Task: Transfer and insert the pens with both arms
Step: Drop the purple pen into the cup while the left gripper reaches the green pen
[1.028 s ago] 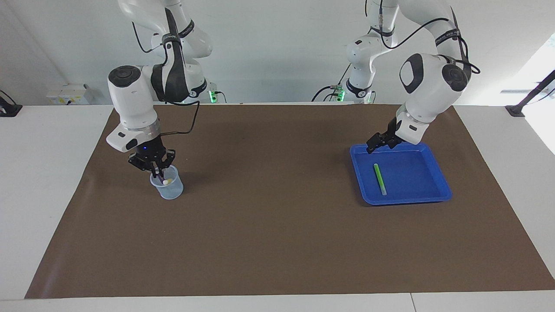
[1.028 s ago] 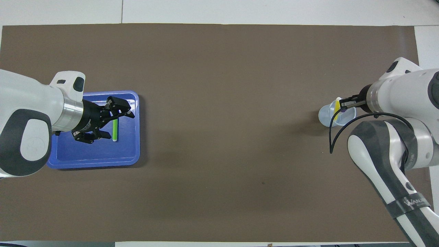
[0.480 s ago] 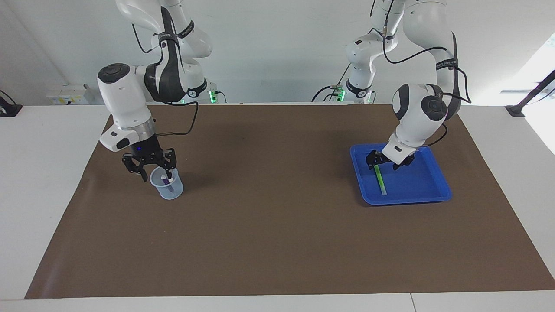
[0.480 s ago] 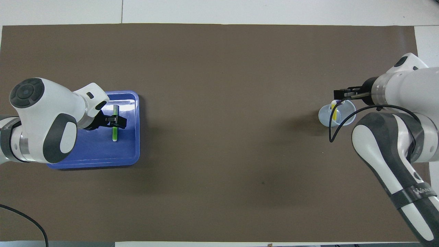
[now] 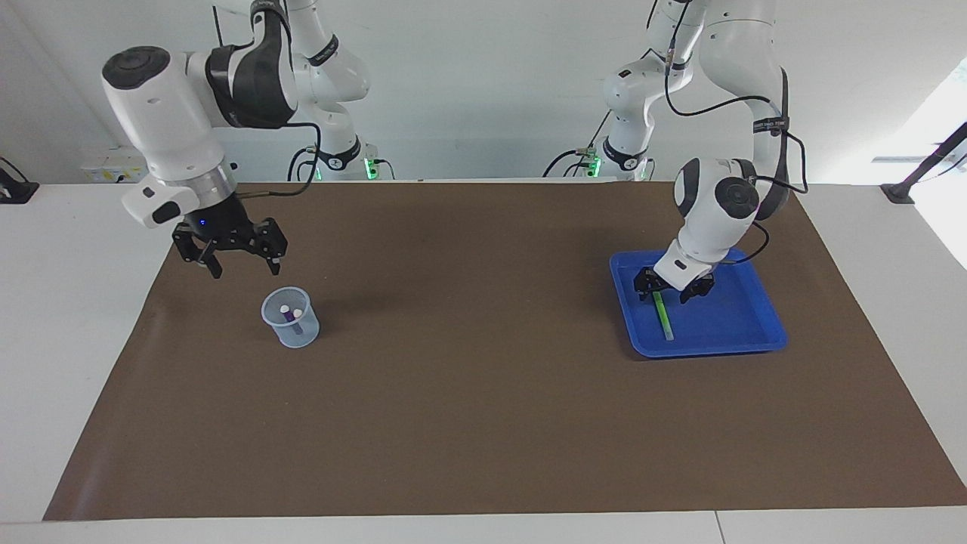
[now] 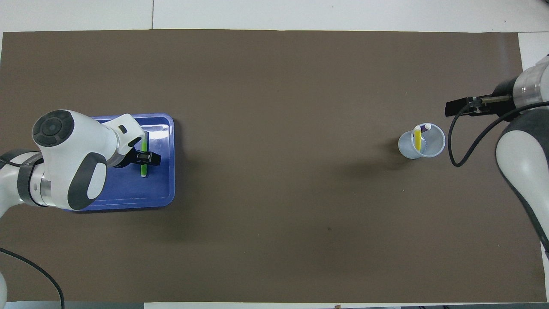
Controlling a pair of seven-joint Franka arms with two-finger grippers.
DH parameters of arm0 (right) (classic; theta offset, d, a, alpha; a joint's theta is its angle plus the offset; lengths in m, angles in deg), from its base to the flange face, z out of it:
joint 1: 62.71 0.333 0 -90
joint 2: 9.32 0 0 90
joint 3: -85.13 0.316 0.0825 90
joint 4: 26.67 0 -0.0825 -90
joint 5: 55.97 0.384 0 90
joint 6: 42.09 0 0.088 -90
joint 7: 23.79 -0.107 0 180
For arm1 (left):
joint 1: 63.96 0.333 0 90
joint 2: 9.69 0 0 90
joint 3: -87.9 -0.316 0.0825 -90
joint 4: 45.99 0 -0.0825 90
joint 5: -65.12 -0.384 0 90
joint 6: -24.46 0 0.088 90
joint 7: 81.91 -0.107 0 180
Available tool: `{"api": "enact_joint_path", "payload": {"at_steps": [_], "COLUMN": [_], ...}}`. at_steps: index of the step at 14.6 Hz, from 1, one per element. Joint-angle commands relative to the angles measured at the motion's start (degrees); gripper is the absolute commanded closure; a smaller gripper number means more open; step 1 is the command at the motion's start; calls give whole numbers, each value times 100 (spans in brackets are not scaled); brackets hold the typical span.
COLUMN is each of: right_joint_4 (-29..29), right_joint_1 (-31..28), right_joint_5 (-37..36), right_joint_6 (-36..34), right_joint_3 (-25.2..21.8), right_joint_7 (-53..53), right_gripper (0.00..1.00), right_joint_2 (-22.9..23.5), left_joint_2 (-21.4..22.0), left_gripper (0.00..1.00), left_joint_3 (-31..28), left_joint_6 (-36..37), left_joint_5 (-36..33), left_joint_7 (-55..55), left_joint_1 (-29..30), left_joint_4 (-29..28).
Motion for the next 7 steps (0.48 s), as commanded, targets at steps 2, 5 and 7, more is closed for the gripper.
{"api": "enact_joint_path", "payload": {"at_steps": [2,5,7], "right_joint_4": [752,1018,869], "right_joint_1": [-5,65,293], "right_joint_5": [6,14,14], "right_joint_6": [-1146,-1719,-1851], "right_joint_3": [77,138,139], "right_joint_7": [-123,-219,-596], "right_gripper": [0,0,0], "right_joint_2": [55,-23,-164], "left_joint_2": [-233,-443,-470], "left_gripper": [7,8,9], "left_joint_3": [-22,-22,-22], "left_joint_6": [-352,-432,-406], "left_joint_5": [-234,-269,-269], "left_joint_7": [-31,-23,-23], "left_joint_1": [9,17,26], "left_joint_4": [11,186,239]}}
